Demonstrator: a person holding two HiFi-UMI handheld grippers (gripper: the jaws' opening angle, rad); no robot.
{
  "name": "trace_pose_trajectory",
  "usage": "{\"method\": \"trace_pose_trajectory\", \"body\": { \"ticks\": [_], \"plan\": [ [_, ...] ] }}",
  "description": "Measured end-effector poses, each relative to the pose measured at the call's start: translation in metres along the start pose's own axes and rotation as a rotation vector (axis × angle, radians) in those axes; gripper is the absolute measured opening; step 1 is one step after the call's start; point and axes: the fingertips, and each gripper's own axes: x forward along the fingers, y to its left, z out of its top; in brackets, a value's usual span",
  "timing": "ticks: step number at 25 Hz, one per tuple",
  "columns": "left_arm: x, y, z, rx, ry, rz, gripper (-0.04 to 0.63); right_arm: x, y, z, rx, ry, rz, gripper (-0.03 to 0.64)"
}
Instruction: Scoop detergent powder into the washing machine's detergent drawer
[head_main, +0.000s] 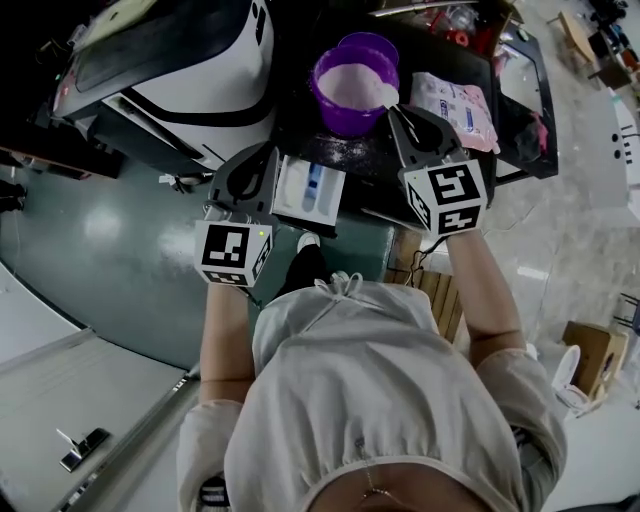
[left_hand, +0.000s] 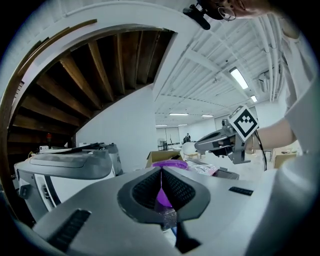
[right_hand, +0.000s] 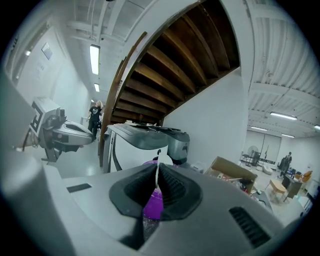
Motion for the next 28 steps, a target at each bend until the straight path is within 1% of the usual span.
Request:
{"method": "trace_pose_trajectory", "body": {
  "ticks": [4,8,11,14,18,20,22,28],
  "plan": [
    [0.03,0.025,0.003,0.006,0.0,-0.026,0.023,0.045,-0.014,0.004,-0.036,0.11,0.025,0.011],
    [0.056,0.049,0.002,0.009,0.002,-0.062,0.023,0.089,-0.02,0.002,-0.067,0.262,0.072,0.011],
    [0.076,0.063,-0.001,0.015,0.002,-0.088,0.023,0.116,-0.024,-0.011,-0.09,0.4,0.127,0.011],
    [0.092,0.074,-0.002,0.007,-0.002,-0.103,0.021,0.14,-0.026,-0.032,-0.147,0.534,0.18,0.011],
    [0.11,0.085,-0.005,0.012,-0.004,-0.118,0.022,0.164,-0.022,-0.052,-0.202,0.67,0.236,0.011],
    [0.116,0.087,-0.006,0.011,-0.007,-0.127,0.023,0.174,-0.018,-0.058,-0.225,0.718,0.252,0.011],
    [0.122,0.088,-0.007,0.012,-0.011,-0.136,0.023,0.182,-0.017,-0.06,-0.264,0.745,0.236,0.011],
    [0.129,0.092,-0.015,-0.005,-0.016,-0.152,0.023,0.204,-0.014,-0.067,-0.315,0.77,0.21,0.011]
  ]
}}
